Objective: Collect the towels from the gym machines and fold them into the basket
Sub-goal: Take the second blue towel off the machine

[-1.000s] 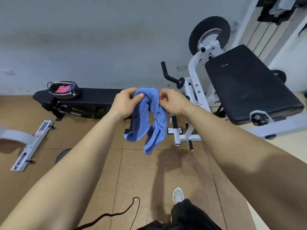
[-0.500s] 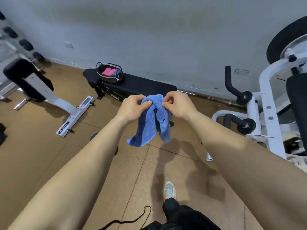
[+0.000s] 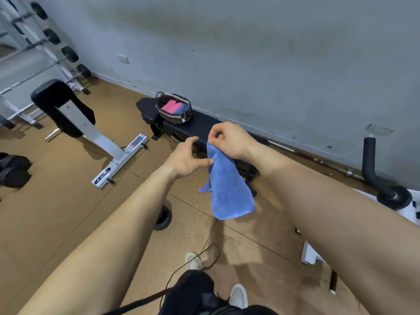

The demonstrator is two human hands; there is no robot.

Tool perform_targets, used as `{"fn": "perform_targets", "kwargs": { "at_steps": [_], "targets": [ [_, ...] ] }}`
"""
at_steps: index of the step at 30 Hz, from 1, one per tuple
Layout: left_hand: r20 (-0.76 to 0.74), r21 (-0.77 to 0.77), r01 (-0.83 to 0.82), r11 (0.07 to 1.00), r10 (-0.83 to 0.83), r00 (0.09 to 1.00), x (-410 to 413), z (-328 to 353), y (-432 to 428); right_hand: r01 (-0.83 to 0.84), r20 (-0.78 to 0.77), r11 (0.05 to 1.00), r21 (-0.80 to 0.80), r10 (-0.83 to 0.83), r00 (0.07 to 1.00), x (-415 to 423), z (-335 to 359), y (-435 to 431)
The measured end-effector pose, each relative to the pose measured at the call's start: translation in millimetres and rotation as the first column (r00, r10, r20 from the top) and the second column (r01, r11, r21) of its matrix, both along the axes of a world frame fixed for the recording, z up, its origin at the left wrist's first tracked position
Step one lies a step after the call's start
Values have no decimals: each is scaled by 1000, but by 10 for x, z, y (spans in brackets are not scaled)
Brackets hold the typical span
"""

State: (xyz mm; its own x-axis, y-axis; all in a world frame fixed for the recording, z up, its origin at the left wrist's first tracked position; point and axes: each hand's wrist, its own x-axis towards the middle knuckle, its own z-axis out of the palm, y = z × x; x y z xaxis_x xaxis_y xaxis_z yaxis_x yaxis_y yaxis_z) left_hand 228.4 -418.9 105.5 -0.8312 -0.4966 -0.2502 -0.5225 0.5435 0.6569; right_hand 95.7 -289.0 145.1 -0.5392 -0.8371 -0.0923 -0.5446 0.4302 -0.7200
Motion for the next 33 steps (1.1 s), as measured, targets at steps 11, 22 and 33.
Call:
{"fn": "perform_targets", "kwargs": {
  "at_steps": [11,22,33],
  "targets": [
    [-176,407,265,874,-209,962,-1181,62,-1276,95,6,992,87,-95,995,-973,362,-1130],
    [333,-6,430,903,-403,852,-1820,-576,-2498,575,-310,804,154,-513,800,-2239,300,-1396],
    [406,-276,341,899,-213,889,-2811,-630,-3433,643,-368,704,302,-536,760,-3250,-655,-1718]
  ]
}}
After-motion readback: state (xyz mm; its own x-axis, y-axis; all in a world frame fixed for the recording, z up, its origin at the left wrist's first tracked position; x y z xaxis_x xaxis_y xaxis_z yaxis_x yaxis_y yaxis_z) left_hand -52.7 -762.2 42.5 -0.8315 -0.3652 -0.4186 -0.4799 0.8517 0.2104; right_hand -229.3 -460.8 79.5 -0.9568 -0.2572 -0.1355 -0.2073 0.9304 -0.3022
